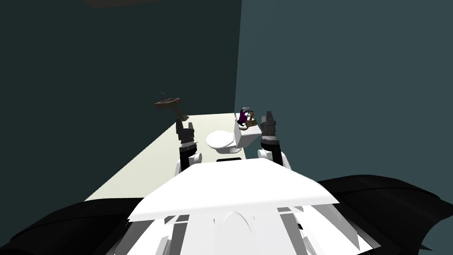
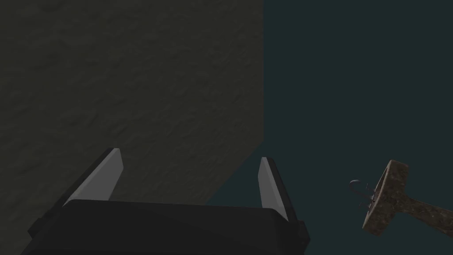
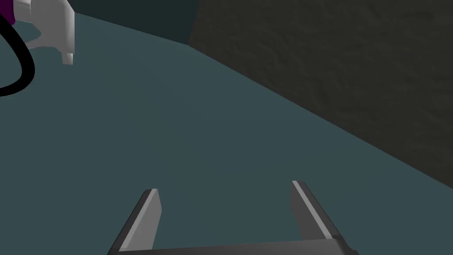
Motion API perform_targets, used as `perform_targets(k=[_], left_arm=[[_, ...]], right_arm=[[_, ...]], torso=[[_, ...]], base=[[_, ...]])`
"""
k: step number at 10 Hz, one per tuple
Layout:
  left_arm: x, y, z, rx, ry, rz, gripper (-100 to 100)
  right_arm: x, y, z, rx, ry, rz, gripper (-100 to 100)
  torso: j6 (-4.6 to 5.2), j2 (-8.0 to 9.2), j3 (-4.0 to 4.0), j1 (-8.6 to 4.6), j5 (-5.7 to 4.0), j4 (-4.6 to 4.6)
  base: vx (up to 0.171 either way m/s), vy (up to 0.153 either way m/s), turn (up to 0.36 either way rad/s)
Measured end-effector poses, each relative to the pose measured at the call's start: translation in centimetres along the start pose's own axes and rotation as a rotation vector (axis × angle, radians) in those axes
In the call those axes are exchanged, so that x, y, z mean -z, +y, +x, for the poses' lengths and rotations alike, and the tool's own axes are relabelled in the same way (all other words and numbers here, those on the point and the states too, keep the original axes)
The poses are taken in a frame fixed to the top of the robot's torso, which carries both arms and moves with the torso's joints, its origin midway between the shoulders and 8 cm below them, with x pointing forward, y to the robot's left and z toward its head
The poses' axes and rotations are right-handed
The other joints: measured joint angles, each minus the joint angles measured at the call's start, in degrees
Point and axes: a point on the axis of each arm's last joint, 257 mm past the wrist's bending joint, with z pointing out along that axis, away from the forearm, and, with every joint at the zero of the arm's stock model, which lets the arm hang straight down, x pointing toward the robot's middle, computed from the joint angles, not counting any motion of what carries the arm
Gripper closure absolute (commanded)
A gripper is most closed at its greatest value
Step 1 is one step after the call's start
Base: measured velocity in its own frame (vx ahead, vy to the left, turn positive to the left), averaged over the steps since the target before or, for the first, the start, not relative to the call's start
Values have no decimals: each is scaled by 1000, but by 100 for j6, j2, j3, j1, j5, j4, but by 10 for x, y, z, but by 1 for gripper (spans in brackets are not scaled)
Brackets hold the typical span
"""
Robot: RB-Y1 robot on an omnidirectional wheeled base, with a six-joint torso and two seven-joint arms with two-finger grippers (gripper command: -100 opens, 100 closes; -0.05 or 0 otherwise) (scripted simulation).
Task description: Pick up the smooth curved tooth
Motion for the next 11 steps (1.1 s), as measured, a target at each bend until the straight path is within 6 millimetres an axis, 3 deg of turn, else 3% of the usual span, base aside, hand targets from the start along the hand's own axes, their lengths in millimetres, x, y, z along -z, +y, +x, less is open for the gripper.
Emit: perform_targets(k=[4,11], left_arm=[[0,0,0,0,0,0,0],[0,0,0,0,0,0,0]], right_arm=[[14,-16,8,97,115,25,-100],[41,-51,17,260,312,73,-100]], torso=[[-2,-16,-10,55,12,-4],[1,-11,-7,41,11,-3]], base=[[34,136,116],[33,89,92]])
